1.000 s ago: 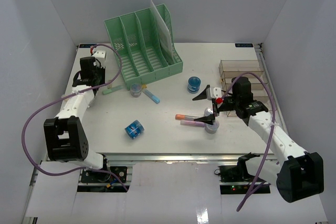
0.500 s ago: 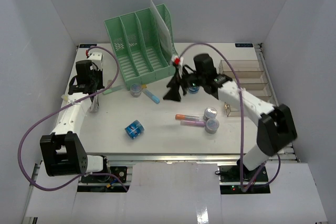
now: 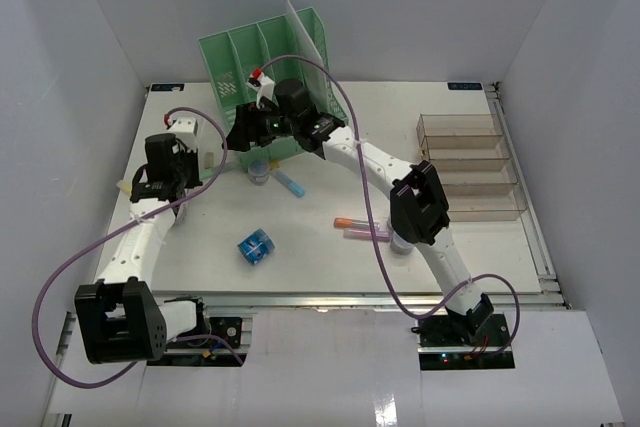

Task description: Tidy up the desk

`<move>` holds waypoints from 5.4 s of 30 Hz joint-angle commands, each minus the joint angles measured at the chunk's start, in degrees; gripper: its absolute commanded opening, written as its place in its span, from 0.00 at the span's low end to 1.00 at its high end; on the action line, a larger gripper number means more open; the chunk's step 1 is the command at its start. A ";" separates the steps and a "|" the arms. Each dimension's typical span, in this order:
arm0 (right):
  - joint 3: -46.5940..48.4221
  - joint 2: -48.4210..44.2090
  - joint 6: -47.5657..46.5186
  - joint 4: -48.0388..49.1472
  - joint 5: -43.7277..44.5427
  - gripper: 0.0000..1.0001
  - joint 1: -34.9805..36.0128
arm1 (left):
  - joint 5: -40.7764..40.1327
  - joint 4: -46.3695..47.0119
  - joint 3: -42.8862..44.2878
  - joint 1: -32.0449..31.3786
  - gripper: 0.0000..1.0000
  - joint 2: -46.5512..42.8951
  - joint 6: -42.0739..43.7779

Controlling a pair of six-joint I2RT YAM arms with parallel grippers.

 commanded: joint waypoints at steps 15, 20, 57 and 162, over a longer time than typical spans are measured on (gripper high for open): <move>9.16 13.43 18.32 16.50 10.42 0.72 4.43 | 7.30 1.62 -6.60 0.16 0.00 -6.68 -3.46; 9.61 15.37 19.55 16.84 12.09 0.68 6.06 | 8.49 1.73 -7.56 0.16 0.00 -7.32 -4.24; 10.68 13.87 18.04 18.60 6.94 0.08 6.88 | 4.86 0.44 -8.58 -1.69 0.62 -16.99 -6.04; -8.04 -9.32 -40.03 39.25 43.49 0.08 -6.17 | 7.43 -2.84 -5.91 -1.62 0.69 -36.39 -16.46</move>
